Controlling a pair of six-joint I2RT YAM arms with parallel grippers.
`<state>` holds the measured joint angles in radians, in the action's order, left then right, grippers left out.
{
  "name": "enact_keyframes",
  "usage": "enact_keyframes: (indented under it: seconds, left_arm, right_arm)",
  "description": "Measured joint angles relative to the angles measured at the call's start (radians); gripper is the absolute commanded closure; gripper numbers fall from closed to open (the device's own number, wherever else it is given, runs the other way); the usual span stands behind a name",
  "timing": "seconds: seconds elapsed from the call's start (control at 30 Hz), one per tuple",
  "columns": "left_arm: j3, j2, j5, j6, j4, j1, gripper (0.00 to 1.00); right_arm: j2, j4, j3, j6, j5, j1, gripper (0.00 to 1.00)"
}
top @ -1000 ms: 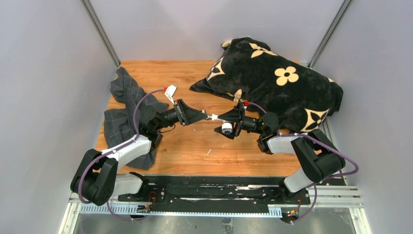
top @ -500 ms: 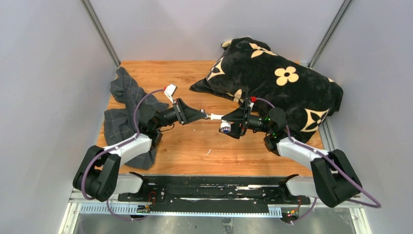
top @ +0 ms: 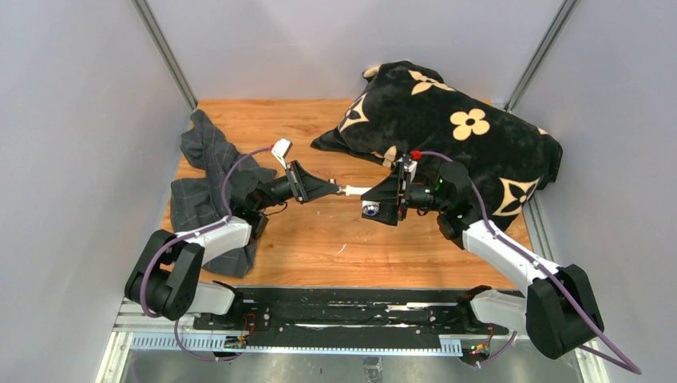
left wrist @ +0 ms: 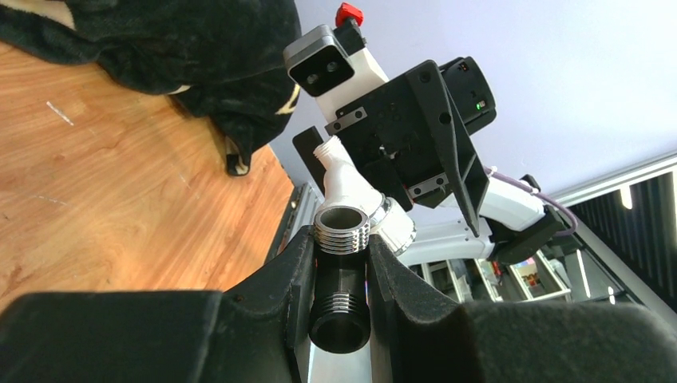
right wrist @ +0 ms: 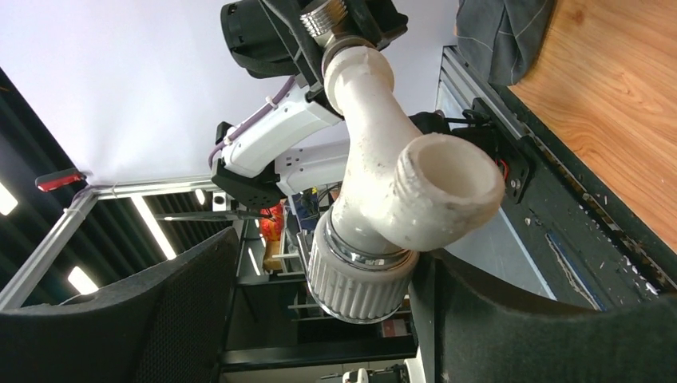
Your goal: Install the water faucets
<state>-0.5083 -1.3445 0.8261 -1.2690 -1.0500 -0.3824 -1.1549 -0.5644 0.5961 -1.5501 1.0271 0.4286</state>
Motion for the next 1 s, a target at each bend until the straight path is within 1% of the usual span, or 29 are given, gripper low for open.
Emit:
enact_keyframes:
  seconds: [0.17,0.33,0.43,0.5,0.63,0.7,0.83,0.93,1.0]
  left_arm:
    - [0.001,-0.007,0.000,-0.023,-0.043,0.002,1.00]
    - [0.026,-0.010,0.000,-0.023,-0.055,0.002,1.00]
    - [0.035,-0.015,0.000,-0.026,-0.055,0.002,1.00]
    - [0.035,-0.018,0.000,-0.036,-0.057,0.002,1.00]
    - [0.035,-0.039,0.002,-0.080,-0.094,0.002,1.00]
    - [0.035,-0.047,0.003,-0.101,-0.111,0.002,1.00]
    - [0.035,-0.055,0.009,-0.124,-0.125,0.002,1.00]
    - [0.035,-0.058,0.016,-0.138,-0.130,0.002,1.00]
    - [0.035,-0.060,0.022,-0.150,-0.130,0.002,1.00]
  right_arm:
    - [0.001,0.011,0.029,0.013,0.010,0.000,0.26]
    - [-0.001,-0.072,0.030,-0.029,0.022,0.000,0.26]
    - [-0.001,-0.077,0.035,-0.020,0.029,0.000,0.25]
    - [0.006,-0.006,0.048,0.030,0.035,0.000,0.25]
    - [0.046,0.232,0.116,0.198,0.039,0.000,0.25]
    - [0.068,0.320,0.153,0.272,0.040,0.000,0.25]
    - [0.103,0.438,0.192,0.393,0.050,0.000,0.25]
    - [0.116,0.542,0.224,0.500,0.068,0.000,0.28]
    - [0.125,0.663,0.285,0.619,0.072,0.000,0.29]
